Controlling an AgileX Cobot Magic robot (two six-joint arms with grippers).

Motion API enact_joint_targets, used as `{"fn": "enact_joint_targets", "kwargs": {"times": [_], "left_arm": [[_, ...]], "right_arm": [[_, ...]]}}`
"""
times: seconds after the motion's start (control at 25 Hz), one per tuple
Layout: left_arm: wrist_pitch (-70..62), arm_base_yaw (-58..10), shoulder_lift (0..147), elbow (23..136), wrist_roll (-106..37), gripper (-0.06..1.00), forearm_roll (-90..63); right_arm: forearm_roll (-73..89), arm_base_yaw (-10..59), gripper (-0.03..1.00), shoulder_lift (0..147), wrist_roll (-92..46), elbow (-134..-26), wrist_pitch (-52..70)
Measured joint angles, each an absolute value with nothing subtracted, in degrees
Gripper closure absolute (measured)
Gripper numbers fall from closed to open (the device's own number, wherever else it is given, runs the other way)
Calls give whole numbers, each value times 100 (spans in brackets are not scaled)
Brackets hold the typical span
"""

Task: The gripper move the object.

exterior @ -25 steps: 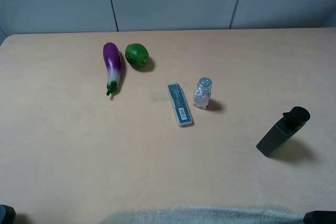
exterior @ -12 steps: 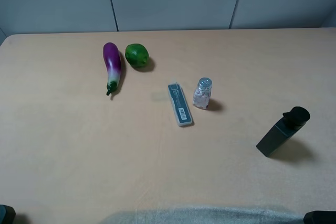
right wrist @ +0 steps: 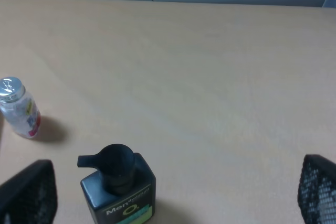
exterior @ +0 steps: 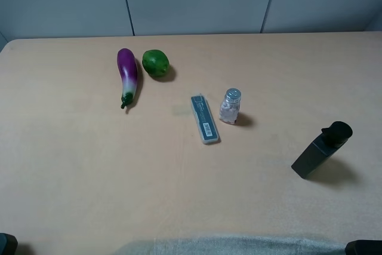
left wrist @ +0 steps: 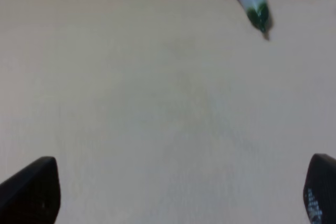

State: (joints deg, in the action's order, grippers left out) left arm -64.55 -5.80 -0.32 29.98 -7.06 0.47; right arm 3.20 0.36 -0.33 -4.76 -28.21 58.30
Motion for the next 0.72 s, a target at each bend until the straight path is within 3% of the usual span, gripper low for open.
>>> {"fn": "enact_joint_targets", "kwargs": {"times": [0.16, 0.72], "left_arm": [[-6458, -265, -32, 2974, -1289, 3, -319], [-6468, -250, -32, 2969, -1494, 3, -400]], "right_arm": [[320, 36, 28, -33, -476, -2821, 5830], [323, 36, 28, -33, -476, -2821, 5836]]}}
